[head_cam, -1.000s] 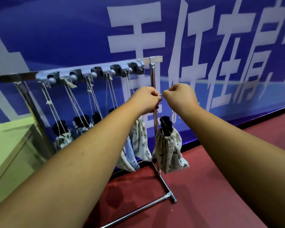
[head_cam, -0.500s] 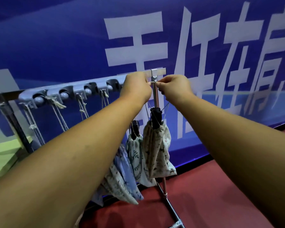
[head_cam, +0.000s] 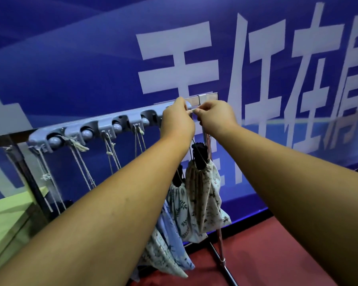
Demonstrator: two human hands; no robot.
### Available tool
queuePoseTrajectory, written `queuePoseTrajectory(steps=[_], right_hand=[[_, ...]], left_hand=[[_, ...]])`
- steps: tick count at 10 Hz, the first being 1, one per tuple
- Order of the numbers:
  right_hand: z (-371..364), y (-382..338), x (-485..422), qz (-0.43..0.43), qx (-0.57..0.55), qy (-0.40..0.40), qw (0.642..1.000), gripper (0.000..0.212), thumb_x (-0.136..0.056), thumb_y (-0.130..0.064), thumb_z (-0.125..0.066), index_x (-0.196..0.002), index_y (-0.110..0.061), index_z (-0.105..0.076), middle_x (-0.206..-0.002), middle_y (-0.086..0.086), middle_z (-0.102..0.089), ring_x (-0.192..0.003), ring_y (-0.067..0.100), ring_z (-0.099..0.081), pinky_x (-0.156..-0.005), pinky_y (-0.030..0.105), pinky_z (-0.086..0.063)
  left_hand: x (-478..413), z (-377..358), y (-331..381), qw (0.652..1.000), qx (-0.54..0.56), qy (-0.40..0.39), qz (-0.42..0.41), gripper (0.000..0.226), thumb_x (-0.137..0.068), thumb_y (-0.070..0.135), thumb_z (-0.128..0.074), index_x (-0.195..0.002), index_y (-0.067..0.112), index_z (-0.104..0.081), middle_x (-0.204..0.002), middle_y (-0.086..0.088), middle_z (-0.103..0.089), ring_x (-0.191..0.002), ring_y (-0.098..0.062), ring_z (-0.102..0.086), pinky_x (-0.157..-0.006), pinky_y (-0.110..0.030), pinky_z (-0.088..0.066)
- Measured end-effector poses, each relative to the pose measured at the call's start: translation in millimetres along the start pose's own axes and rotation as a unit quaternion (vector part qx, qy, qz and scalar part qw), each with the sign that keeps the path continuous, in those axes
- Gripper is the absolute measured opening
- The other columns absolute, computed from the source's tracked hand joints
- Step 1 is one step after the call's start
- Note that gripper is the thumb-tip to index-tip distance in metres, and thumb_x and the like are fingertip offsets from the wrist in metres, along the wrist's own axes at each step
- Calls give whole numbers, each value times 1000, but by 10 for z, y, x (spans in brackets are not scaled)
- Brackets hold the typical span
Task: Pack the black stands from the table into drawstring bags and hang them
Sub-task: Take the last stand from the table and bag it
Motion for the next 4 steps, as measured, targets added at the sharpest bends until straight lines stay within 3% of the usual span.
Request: queuePoseTrajectory(steps=[1, 2, 3, 4], right_hand=[[-91, 43, -6, -22, 28, -20, 999, 17, -103, -38, -70, -99, -24, -77, -93, 1, -76, -87, 21, -73, -82, 45, -64], [-125, 65, 32, -38, 30, -14, 999, 14, -105, -36, -67, -96, -28, -75, -92, 0, -75, -85, 22, -74, -76, 48, -66], [-154, 85, 145, -52, 27, -23, 998, 14, -106, -31, -64, -102, -26, -76, -94, 2, -75, -82, 26, -75, -65, 48, -67], [-117, 77, 255, -60, 83, -50, 993, 25, -103, -11, -56, -103, -25, -75, -99, 3, -75, -82, 26, -73, -72, 48, -67]], left_hand=[[12, -35, -25, 998, -46, -2, 34, 16, -105, 1, -46, -111, 15, -53, -89, -5, -55, -65, -16, -41, -51, -32, -28], [30, -38, -36, 992, -118, -31, 31, 23, -105, 2, -51, -126, 10, -53, -92, -7, -53, -73, -20, -48, -51, -32, -30], [93, -32, -69, 985, -151, -73, 24, 19, -105, 8, -57, -124, 11, -56, -112, -11, -61, -86, -23, -52, -58, -33, -36], [274, 39, -139, 980, -164, -111, 13, 17, -101, 3, -54, -116, 12, -54, -108, -10, -59, -73, -19, -49, -54, -33, -35]])
Point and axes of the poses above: each hand's wrist, its own x-axis away from the middle knuckle, its own z-axis out of the back of the hand, y = z × x, the point moved 3 cm from there along -x, towards the middle knuckle
